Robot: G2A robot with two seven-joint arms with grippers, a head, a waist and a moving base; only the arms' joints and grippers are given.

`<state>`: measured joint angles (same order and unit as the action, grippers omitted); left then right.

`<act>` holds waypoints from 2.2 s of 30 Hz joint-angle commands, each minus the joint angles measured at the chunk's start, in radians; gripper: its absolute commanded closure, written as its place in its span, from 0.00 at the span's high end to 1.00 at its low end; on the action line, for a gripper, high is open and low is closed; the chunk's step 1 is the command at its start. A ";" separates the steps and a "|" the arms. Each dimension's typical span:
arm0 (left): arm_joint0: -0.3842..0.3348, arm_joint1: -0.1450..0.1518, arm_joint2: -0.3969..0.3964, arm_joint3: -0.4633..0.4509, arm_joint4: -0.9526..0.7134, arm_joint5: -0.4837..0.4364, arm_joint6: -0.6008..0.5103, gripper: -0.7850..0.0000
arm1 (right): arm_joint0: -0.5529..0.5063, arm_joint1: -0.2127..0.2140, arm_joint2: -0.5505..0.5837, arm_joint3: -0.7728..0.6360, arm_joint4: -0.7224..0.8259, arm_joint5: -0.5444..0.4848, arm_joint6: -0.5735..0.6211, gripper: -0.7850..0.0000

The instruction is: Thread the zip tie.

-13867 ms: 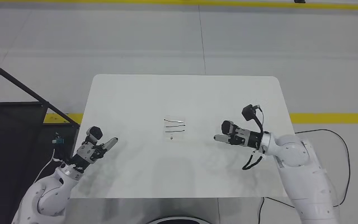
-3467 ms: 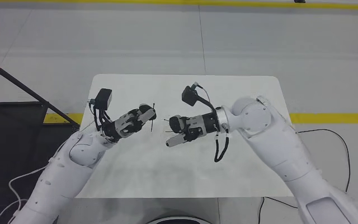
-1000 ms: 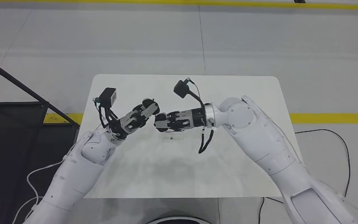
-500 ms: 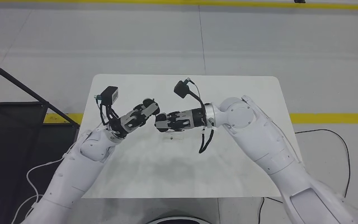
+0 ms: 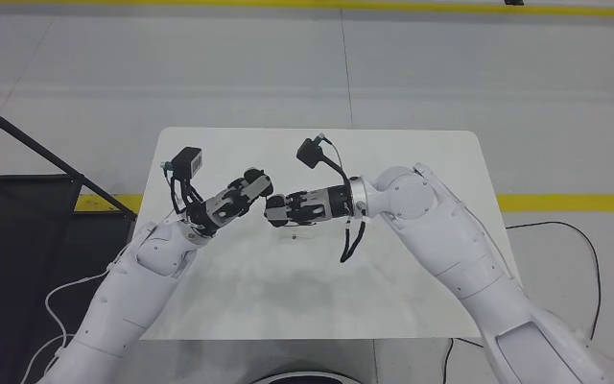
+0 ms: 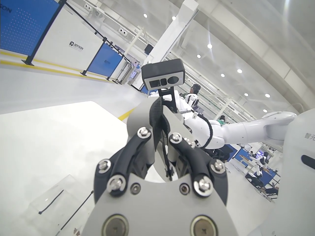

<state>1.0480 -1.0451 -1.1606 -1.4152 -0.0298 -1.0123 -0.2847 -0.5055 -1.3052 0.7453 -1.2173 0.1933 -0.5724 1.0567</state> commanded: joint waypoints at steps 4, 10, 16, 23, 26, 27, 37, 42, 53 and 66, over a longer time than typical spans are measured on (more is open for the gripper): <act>-0.003 -0.004 -0.002 0.005 -0.008 0.000 -0.007 0.00 | 0.000 -0.002 0.002 0.005 0.001 -0.001 0.008 0.00; -0.003 -0.008 -0.003 0.005 -0.011 0.000 -0.016 0.00 | -0.003 -0.003 0.006 0.005 0.000 -0.006 0.012 0.00; -0.002 -0.011 -0.008 0.005 -0.014 0.000 -0.024 0.00 | -0.005 -0.005 0.011 0.005 0.001 0.002 0.017 0.53; 0.018 -0.013 -0.063 -0.002 0.094 0.000 0.034 0.00 | -0.017 0.009 0.049 0.017 -0.042 0.014 0.010 1.00; 0.044 -0.013 -0.096 -0.012 0.163 0.000 0.090 0.00 | -0.040 0.026 0.079 0.014 -0.072 0.033 0.040 1.00; 0.053 -0.014 -0.108 -0.015 0.190 0.000 0.109 0.00 | -0.048 0.032 0.089 0.014 -0.086 0.045 0.053 1.00; 0.131 -0.022 -0.176 -0.036 0.461 0.000 0.314 0.00 | -0.137 0.077 0.156 -0.053 -0.297 0.196 0.026 1.00; 0.131 -0.022 -0.176 -0.036 0.461 0.000 0.314 0.00 | -0.137 0.077 0.156 -0.053 -0.297 0.196 0.026 1.00; 0.164 -0.028 -0.202 -0.041 0.514 0.054 0.385 0.00 | -0.184 0.091 0.145 -0.120 -0.488 0.348 -0.005 1.00; 0.211 -0.071 -0.209 -0.028 0.854 0.170 0.823 0.00 | -0.139 0.061 0.051 -0.105 -0.617 0.601 0.001 0.69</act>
<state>1.2603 -1.1140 -1.3752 -1.4493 0.8017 -0.8478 0.5125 -0.6519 -1.2414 0.8037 -1.3317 -0.4186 0.0168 1.0560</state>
